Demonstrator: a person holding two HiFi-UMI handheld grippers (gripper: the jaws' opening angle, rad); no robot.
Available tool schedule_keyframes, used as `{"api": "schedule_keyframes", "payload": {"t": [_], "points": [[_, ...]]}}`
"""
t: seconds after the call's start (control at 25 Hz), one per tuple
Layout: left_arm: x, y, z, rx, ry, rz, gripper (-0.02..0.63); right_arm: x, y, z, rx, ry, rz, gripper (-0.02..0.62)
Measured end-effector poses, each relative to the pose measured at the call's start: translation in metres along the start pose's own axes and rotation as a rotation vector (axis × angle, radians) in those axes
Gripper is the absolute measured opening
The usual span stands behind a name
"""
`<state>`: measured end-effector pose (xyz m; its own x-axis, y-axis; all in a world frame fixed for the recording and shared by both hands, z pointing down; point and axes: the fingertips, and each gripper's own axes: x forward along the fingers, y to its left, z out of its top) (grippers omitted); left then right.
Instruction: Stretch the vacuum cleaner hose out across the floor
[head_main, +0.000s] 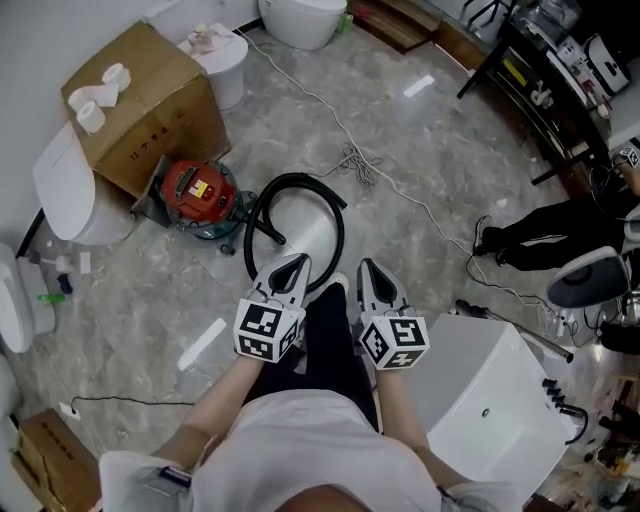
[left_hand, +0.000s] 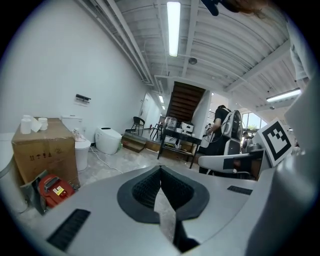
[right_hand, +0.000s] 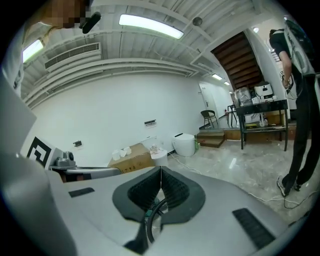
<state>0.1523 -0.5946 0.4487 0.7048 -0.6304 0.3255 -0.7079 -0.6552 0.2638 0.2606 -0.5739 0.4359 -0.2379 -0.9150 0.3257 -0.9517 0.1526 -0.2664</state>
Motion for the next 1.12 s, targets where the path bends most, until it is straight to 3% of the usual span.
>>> {"api": "schedule_keyframes", "payload": {"t": [0.4, 0.72, 1.12], "points": [[0.094, 0.043, 0.021, -0.047, -0.03, 0.042, 0.008, 0.111, -0.073, 0.041, -0.072, 0.023, 0.124, 0.015], [0.185, 0.07, 0.028, -0.035, -0.011, 0.032, 0.008, 0.194, -0.137, 0.057, -0.113, 0.063, 0.283, 0.015], [0.261, 0.121, -0.006, -0.023, 0.034, 0.087, 0.008, 0.306, -0.206, 0.02, -0.142, 0.145, 0.434, 0.015]]}}
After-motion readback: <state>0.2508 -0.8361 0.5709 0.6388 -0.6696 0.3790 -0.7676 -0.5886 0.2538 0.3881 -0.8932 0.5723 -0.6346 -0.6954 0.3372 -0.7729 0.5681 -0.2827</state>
